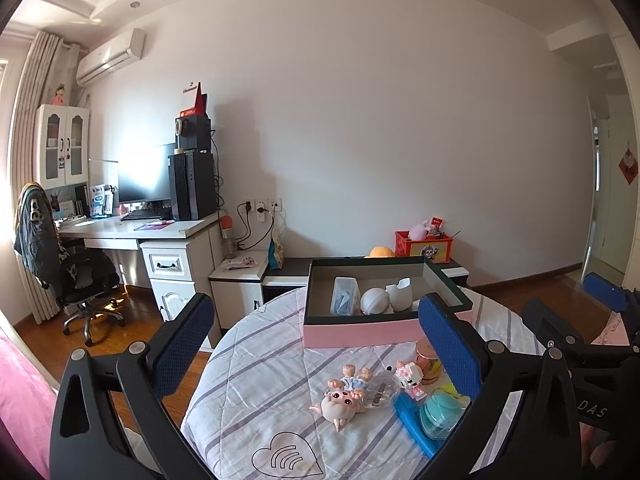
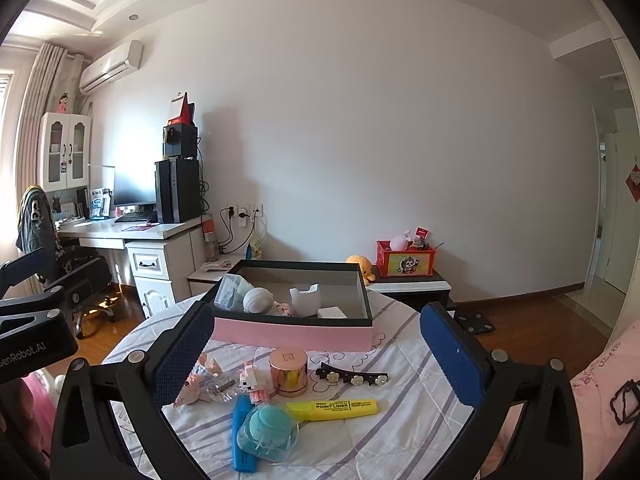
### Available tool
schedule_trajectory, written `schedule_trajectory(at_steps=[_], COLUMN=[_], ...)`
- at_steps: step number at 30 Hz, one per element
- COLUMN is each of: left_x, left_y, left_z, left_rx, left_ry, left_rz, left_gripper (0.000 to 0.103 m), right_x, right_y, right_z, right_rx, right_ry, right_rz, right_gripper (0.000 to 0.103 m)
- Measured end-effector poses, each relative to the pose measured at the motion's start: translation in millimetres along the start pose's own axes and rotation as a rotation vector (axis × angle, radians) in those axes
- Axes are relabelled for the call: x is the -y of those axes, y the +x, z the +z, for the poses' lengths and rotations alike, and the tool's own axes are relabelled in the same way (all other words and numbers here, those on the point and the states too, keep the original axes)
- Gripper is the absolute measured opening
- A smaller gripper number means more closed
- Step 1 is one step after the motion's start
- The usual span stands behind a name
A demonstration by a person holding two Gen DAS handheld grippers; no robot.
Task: Organize rigid objects
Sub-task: 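Withdraw both open tools from the pink box, then grasp the pig-faced doll with the left tool while the right grasps the rose-gold jar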
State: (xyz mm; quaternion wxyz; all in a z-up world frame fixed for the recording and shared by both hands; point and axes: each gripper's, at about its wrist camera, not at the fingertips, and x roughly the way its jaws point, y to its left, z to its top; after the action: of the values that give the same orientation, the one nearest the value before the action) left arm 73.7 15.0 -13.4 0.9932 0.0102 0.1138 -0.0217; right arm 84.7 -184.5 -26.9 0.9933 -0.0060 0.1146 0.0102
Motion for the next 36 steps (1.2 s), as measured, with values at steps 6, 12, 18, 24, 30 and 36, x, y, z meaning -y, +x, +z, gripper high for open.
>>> schedule_trajectory(at_steps=[6,12,18,24,30,36], left_x=[-13,-21,-13,-10,-4,-3], left_y=[16,50,86,123,151,169], left_z=[-16,-47,-76,-91,-101,-102], left_rx=[-0.068,-0.193,-0.311,-0.393,-0.503,-0.570], left_ry=[-0.003,-0.002,0.008,-0.010,0.004,-0.009], left_rz=[0.001,-0.003,-0.065,-0.068,-0.099,-0.164], left_gripper=[0.103,0.103,0.103,0.103,0.103,0.054], right_x=[5,12,24,30,31,23], right_y=[17,56,78,96,120,136], right_z=[-18,-54,-66,-69,-71,-64], right_rx=[-0.069,-0.236,-0.292,-0.326,-0.380,-0.415], right_ry=[-0.006,0.018,0.045,0.048,0.058,0.031], right_rz=[-0.011,0.005,0.005,0.016,0.040,0.064], right_gripper=[0.103,0.103,0.103,0.103,0.103,0.103])
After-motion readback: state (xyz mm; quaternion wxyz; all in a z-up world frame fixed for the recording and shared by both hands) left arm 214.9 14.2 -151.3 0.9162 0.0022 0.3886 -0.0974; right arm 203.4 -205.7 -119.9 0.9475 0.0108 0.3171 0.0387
